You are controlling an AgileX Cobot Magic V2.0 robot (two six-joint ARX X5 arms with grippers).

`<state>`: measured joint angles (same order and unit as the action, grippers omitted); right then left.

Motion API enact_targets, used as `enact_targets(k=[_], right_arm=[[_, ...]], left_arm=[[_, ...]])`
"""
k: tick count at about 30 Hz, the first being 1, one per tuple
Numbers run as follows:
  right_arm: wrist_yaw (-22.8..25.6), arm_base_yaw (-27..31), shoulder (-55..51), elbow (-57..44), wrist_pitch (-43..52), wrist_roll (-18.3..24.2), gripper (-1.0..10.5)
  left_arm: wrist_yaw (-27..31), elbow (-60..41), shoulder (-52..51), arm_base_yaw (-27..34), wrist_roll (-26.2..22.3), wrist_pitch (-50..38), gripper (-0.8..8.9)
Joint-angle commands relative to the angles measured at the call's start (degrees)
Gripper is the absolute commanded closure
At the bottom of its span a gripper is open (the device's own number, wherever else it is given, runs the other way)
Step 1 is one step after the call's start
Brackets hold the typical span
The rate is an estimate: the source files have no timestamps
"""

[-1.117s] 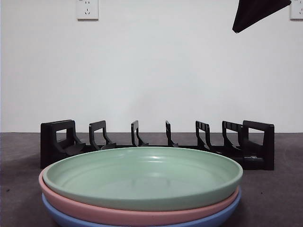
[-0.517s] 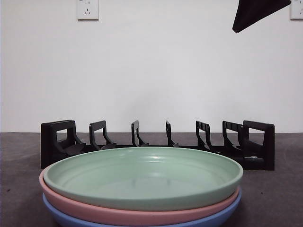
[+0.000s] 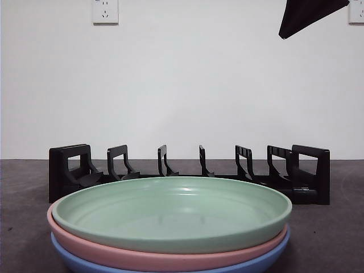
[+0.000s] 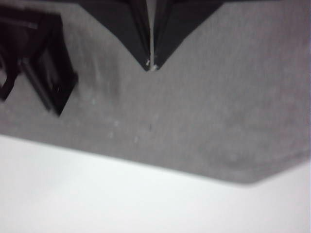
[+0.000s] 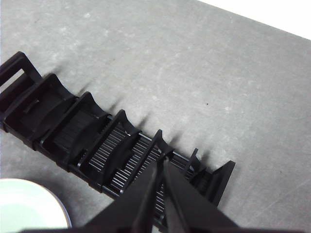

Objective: Place the plate

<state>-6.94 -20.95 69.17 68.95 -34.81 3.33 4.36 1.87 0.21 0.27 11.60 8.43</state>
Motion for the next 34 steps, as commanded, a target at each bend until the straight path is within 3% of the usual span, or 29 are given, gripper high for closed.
enact_targets(k=[1, 12, 14, 17, 20, 25, 28, 34], right_arm=[[-0.15, -0.24, 0.39, 0.92, 0.74, 0.5, 9.2], [-0.13, -0.61, -0.04, 0.92, 3.5, 0.52, 9.2], [1.88, -0.46, -0.96, 0.9, 3.72, 4.7, 9.2], [6.88, 0.42, -4.17, -2.38, 6.38, 6.23, 9.2], [9.79, 3.45, -11.54, -13.9, 17.25, 6.01, 9.2], [10.03, 11.15, -30.6, -39.54, 33.73, 2.58, 9.2], [10.05, 14.51, -42.64, -51.82, 37.18, 1.73, 9.3], [10.58, 18.56, -60.72, -66.6, 36.89, -1.27, 9.2]], left_arm=[[-0.09, -1.16, 0.0, 0.09, 1.36, -0.28, 8.06], [-0.09, -1.16, -0.02, 0.09, 1.36, -0.48, 8.06], [-0.09, -1.16, -0.02, 0.09, 1.36, -0.48, 8.06], [-0.09, -1.16, -0.02, 0.09, 1.36, -0.48, 8.06], [-0.09, -1.16, -0.02, 0.09, 1.36, -0.5, 8.06], [-0.09, -1.16, -0.02, 0.09, 1.36, -0.5, 8.06], [-0.09, -1.16, -0.02, 0.09, 1.36, -0.5, 8.06], [-0.09, -1.16, -0.02, 0.09, 1.36, -0.5, 8.06]])
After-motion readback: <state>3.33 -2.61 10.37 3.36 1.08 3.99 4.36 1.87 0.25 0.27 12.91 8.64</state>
